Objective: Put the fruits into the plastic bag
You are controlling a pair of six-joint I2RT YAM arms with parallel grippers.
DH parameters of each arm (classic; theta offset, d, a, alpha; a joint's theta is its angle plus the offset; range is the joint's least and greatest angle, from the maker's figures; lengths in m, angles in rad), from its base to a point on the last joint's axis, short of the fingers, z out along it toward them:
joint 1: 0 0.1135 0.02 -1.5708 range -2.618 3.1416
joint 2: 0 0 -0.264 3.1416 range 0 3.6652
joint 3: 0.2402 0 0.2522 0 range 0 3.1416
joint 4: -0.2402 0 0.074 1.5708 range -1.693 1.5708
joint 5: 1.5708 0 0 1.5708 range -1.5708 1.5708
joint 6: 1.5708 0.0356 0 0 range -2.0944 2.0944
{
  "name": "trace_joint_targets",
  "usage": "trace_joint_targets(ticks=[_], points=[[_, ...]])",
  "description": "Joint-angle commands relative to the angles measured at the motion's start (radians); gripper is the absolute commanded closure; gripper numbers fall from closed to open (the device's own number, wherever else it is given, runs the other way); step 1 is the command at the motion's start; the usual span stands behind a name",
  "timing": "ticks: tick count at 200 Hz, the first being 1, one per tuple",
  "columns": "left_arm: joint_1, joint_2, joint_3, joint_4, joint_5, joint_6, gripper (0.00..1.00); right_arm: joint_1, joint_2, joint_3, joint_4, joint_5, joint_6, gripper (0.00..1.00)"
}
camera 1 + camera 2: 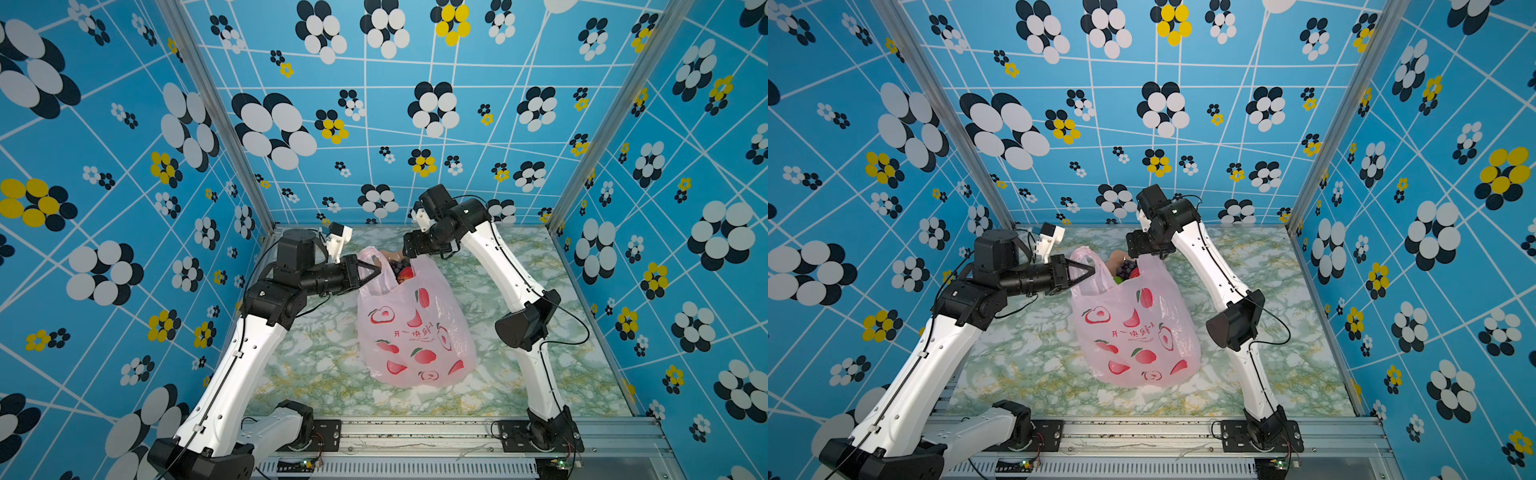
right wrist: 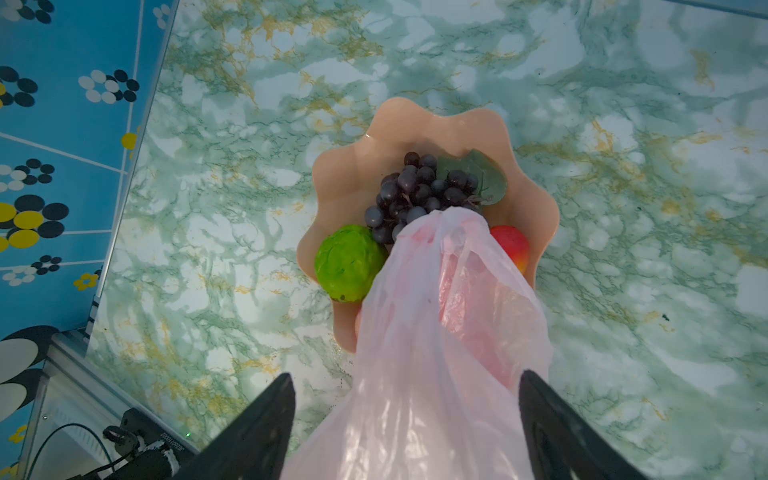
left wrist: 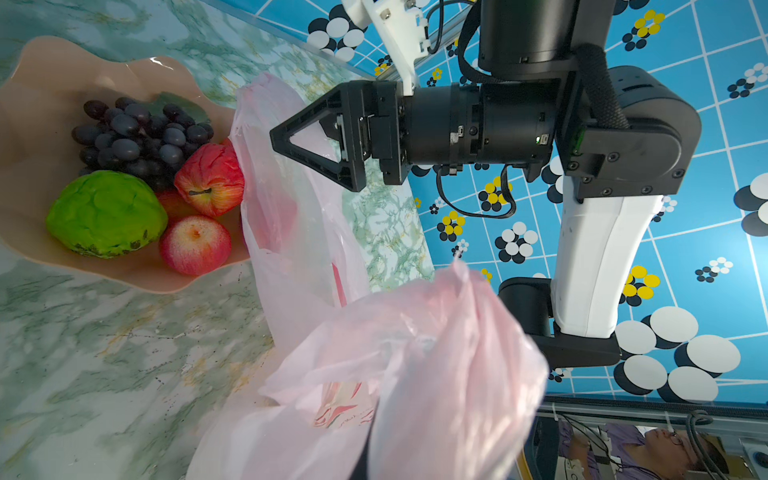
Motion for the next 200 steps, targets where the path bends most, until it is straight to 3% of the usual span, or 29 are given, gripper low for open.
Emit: trace_joint_targets(ticks=[1,22,34,44,54,57,84,113,124,141,165,200], points=[[-0.007,0.005,0.029,0.003,-0.001,0.023,1.00,0.007,0.023,0.028,-0.050,0.038,-0.018,0.16],[-0.014,0.005,0.034,0.002,-0.004,0.021,1.00,0.009,0.034,0.027,-0.050,0.064,-0.022,0.28],[-0.014,0.002,0.036,-0.004,-0.009,0.021,1.00,0.009,0.028,0.028,-0.045,0.088,-0.017,0.41],[-0.017,-0.003,0.036,-0.011,-0.013,0.024,1.00,0.009,0.013,0.027,-0.036,0.109,-0.014,0.62],[-0.016,-0.007,0.034,-0.019,-0.019,0.027,1.00,0.009,-0.016,0.012,-0.010,0.117,-0.013,0.95],[-0.016,-0.009,0.034,-0.022,-0.020,0.027,1.00,0.009,-0.022,0.008,-0.003,0.120,-0.010,1.00],[-0.017,-0.031,0.027,-0.054,-0.050,0.039,1.00,0.009,-0.198,-0.152,0.147,0.140,-0.007,1.00],[-0.014,-0.072,0.004,-0.130,-0.141,0.062,1.00,0.016,-0.516,-0.505,0.431,0.133,-0.005,1.00],[-0.012,-0.084,-0.016,-0.144,-0.155,0.061,0.94,0.021,-0.642,-0.643,0.542,0.119,-0.009,1.00],[-0.012,-0.104,-0.054,-0.130,-0.152,0.046,0.91,0.021,-0.807,-0.818,0.673,0.067,-0.014,1.00],[-0.012,-0.121,-0.101,-0.059,-0.111,0.003,0.72,0.023,-0.942,-0.946,0.738,-0.074,-0.032,1.00],[-0.013,-0.121,-0.107,-0.006,-0.075,-0.018,0.63,0.033,-1.026,-1.016,0.702,-0.114,-0.058,1.00]])
